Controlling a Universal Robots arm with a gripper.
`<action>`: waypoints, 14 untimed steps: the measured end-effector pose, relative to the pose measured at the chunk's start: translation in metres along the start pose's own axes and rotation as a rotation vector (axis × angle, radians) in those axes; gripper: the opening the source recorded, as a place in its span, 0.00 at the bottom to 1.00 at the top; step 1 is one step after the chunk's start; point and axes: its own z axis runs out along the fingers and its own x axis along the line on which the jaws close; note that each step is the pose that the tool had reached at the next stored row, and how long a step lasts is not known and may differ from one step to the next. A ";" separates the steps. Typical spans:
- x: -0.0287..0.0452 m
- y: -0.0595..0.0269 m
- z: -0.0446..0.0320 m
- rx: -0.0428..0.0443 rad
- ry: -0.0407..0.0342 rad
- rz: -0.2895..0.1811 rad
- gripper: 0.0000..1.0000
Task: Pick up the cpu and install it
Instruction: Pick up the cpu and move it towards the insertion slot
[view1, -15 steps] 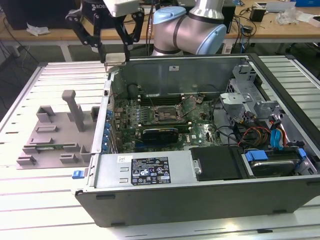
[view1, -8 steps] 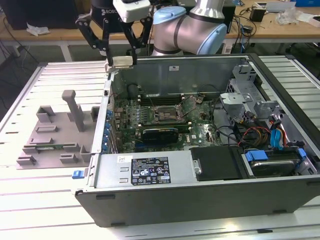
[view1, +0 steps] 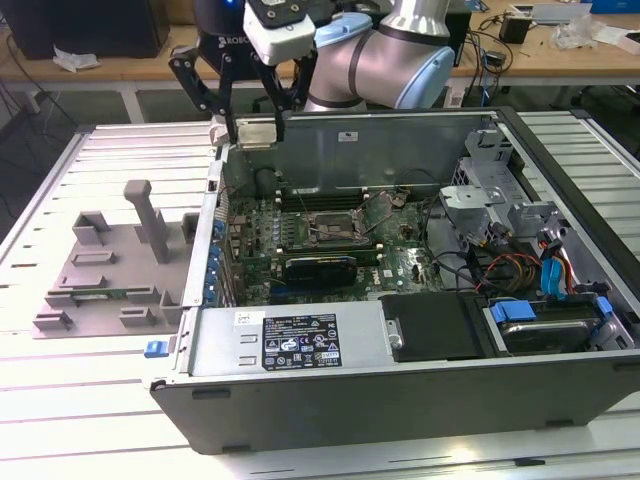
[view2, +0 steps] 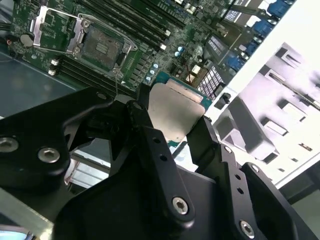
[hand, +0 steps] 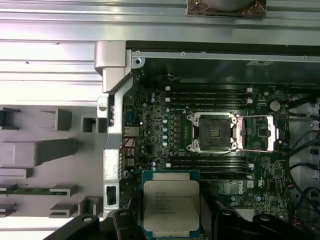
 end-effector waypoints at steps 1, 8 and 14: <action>-0.0009 -0.0001 0.0023 0.0001 -0.0001 0.000 0.55; -0.0064 -0.0010 0.0190 0.0001 -0.0018 0.000 0.55; -0.0166 -0.0016 0.0311 0.0000 -0.0018 0.000 0.55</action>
